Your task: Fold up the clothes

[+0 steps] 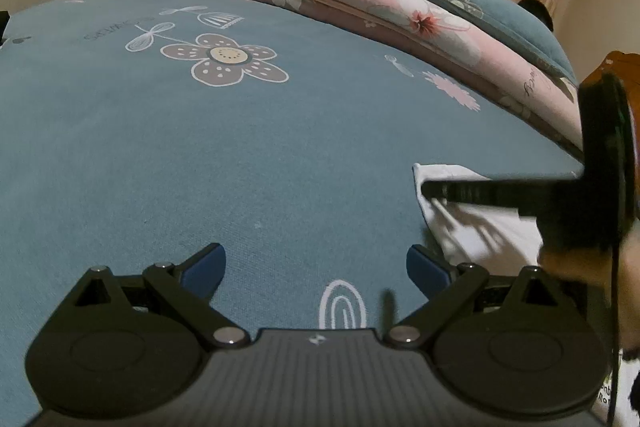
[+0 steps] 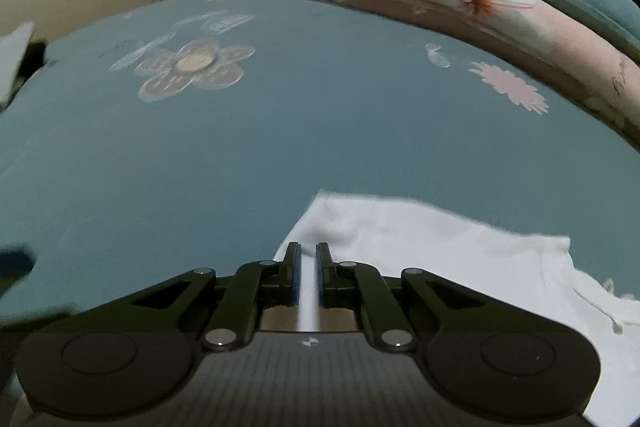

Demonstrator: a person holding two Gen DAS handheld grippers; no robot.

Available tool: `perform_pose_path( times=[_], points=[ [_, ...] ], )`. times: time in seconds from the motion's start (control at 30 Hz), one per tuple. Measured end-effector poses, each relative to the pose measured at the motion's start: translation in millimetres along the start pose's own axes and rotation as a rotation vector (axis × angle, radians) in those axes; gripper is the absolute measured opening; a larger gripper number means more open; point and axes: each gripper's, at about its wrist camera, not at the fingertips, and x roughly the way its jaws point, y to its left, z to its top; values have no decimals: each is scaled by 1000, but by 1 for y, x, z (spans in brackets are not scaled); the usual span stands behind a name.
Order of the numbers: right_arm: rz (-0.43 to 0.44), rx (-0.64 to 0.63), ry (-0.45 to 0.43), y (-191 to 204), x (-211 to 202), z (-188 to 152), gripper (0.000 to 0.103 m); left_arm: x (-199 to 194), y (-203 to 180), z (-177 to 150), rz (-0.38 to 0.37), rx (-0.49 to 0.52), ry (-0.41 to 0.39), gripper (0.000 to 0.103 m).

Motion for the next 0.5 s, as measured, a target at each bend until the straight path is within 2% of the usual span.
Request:
perform_pose_path(
  times=[0.13, 0.23, 0.3, 0.37, 0.5],
  points=[
    [15, 93, -26, -14, -7, 12, 10, 1, -1, 0, 2, 2, 0, 97],
    [33, 76, -21, -11, -5, 12, 10, 1, -2, -1, 7, 10, 0, 97],
    [19, 44, 9, -5, 13, 11, 10, 2, -3, 0, 8, 17, 2, 97],
    [11, 21, -11, -2, 18, 13, 10, 2, -3, 0, 7, 16, 1, 97],
    [39, 76, -12, -15, -10, 16, 12, 0, -5, 1, 7, 24, -1, 97]
  ],
)
